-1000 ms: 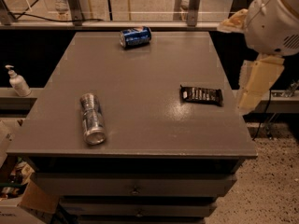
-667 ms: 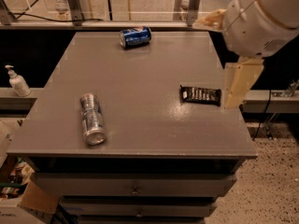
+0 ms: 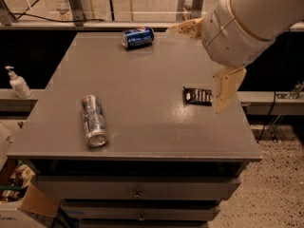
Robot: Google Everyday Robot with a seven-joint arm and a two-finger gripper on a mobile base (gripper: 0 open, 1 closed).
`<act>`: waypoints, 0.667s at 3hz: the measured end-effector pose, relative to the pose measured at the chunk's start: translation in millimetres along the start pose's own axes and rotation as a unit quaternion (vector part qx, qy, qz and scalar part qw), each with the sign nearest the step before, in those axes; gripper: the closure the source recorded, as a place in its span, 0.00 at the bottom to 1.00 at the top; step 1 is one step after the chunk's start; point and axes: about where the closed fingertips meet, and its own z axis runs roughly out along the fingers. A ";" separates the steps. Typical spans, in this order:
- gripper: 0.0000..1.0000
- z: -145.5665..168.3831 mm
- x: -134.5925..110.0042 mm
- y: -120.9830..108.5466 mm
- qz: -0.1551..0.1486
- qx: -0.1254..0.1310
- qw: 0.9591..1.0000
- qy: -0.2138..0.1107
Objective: Place redbull can upright
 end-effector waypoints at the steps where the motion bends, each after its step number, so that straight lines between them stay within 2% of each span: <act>1: 0.00 -0.2 -0.2 -0.1 0.000 0.000 1.000 0.000; 2: 0.00 -1.7 0.0 0.7 -0.049 -0.006 0.998 0.027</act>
Offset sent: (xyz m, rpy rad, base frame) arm 0.0026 -0.0056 -0.0029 -0.2443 -0.1295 0.1671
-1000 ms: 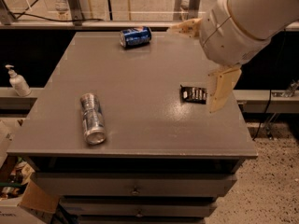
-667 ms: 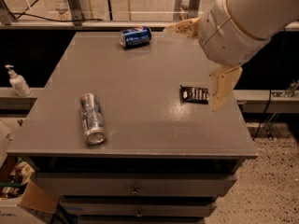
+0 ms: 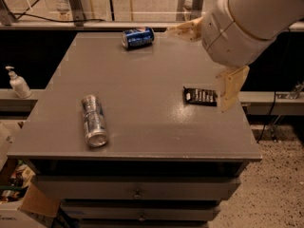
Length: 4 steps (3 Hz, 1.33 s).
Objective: Place redbull can upright
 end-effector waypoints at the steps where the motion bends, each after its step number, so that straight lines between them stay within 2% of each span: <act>1: 0.00 16.7 -6.5 -9.2 -0.087 -0.006 0.996 0.015; 2: 0.00 52.3 -14.5 -21.9 -0.176 -0.021 0.984 0.011; 3: 0.00 91.6 -24.9 -33.7 -0.247 -0.034 0.968 -0.008; 4: 0.00 121.7 -41.9 -46.1 -0.292 -0.044 0.955 -0.030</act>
Offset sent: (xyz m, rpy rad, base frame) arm 0.0533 0.0669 -0.0702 -0.2730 -0.1148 0.4904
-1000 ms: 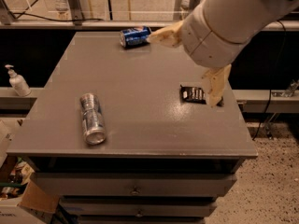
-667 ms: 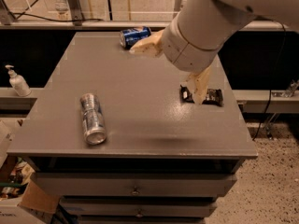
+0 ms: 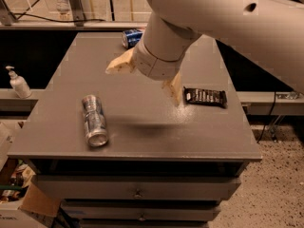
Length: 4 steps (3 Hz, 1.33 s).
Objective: Place redbull can upright
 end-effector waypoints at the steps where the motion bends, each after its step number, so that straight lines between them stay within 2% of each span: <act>1: 0.00 21.6 -14.0 -19.4 -0.034 -0.003 0.999 -0.028; 2: 0.00 43.5 -37.8 -36.5 -0.071 -0.007 0.996 -0.057; 4: 0.00 81.8 -59.0 -73.0 -0.142 -0.021 0.987 -0.076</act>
Offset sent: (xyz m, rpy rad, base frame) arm -0.0243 0.0923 -0.0560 -0.0431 0.1092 0.2713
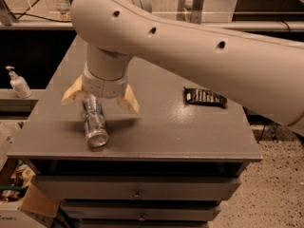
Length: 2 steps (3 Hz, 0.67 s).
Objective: Place redbull can upright
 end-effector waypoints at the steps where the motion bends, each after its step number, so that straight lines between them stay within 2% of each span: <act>1: 0.00 13.1 -4.2 -20.2 -0.042 -0.013 0.999 -0.004; 2: 0.00 24.9 -3.7 -27.1 -0.082 -0.037 0.996 -0.007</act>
Offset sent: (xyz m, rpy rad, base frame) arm 0.0046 0.0455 -0.0278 -0.1754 -0.0503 0.2366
